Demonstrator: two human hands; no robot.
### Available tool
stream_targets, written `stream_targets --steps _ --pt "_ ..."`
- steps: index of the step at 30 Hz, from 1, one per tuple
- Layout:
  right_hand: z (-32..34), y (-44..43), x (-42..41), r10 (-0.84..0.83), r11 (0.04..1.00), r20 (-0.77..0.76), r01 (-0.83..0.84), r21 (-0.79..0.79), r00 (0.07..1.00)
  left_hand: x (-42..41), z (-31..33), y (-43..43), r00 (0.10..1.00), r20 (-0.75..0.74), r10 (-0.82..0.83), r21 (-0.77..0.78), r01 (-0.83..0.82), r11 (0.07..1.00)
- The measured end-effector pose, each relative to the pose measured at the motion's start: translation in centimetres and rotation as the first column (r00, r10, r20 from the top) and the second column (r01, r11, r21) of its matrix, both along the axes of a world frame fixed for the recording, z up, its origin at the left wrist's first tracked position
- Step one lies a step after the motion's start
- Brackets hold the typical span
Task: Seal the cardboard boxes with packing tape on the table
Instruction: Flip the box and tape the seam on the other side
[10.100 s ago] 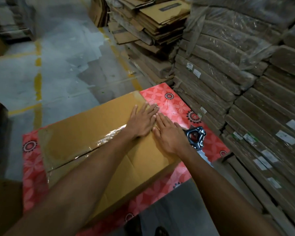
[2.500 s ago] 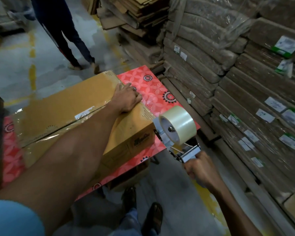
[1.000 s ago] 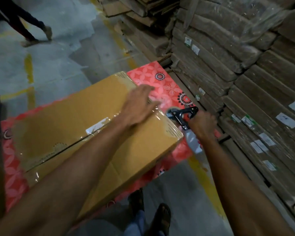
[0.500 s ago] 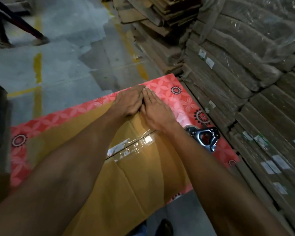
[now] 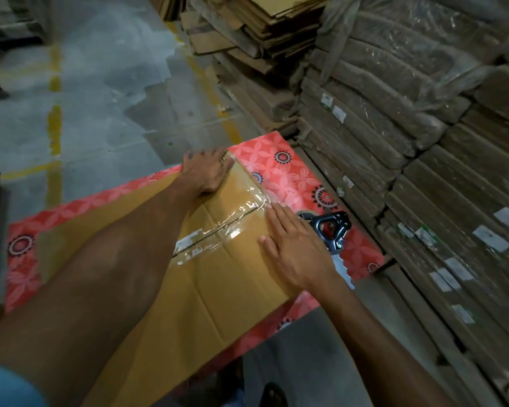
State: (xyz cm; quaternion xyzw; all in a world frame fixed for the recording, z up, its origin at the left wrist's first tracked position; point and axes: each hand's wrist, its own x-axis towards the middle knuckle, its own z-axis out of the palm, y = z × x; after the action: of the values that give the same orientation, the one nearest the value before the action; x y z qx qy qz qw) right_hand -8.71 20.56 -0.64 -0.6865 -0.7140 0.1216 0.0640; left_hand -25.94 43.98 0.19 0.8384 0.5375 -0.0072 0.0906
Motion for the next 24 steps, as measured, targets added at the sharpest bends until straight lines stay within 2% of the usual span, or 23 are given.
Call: stream_targets --steps 2,5,7,10,12,16,17,20,22,24 --pt "0.1 -0.2 -0.1 -0.001 1.000 0.001 0.001 -0.003 1.000 0.6 0.1 -1.7 1.000 -0.018 0.002 0.016 -0.002 1.000" --pt "0.1 0.0 -0.1 0.011 1.000 -0.026 -0.010 0.001 1.000 2.5 -0.5 -7.3 0.983 -0.051 -0.176 0.048 0.178 0.983" --pt "-0.1 0.0 0.2 0.016 1.000 -0.032 -0.016 0.010 0.999 3.4 -1.2 -11.5 0.971 -0.017 -0.238 0.062 0.238 0.969" --pt "-0.1 -0.2 0.5 0.059 0.998 -0.048 -0.059 0.005 0.997 3.4 -1.4 -14.2 0.983 0.029 -0.183 0.054 0.181 0.982" --pt "0.1 -0.9 0.6 0.068 0.998 -0.040 -0.068 0.018 0.997 3.3 -1.3 -14.7 0.988 0.001 -0.153 0.059 0.153 0.986" --pt "-1.1 -5.6 1.1 -0.016 0.992 0.006 0.016 0.126 1.000 4.1 -0.7 -14.9 0.992 -0.028 -0.122 0.010 0.122 0.992" --pt "-1.8 -7.3 1.3 -0.051 0.982 -0.037 0.057 0.181 0.998 4.2 -0.7 -15.0 0.994 -0.033 -0.108 -0.001 0.108 0.994" --pt "-4.5 -11.7 0.9 -0.124 0.945 -0.298 0.205 0.257 0.946 4.6 -0.6 -15.5 0.998 -0.050 -0.044 -0.026 0.042 0.999" --pt "-5.8 -13.4 -0.3 -0.150 0.937 -0.509 0.286 0.200 0.848 5.1 -0.6 -15.9 0.999 -0.047 0.014 -0.041 -0.016 0.999" --pt "-6.4 -14.4 -1.9 -0.178 0.947 -0.678 0.312 0.079 0.713 5.4 -0.5 -16.5 0.997 -0.017 0.073 -0.056 -0.074 0.996"
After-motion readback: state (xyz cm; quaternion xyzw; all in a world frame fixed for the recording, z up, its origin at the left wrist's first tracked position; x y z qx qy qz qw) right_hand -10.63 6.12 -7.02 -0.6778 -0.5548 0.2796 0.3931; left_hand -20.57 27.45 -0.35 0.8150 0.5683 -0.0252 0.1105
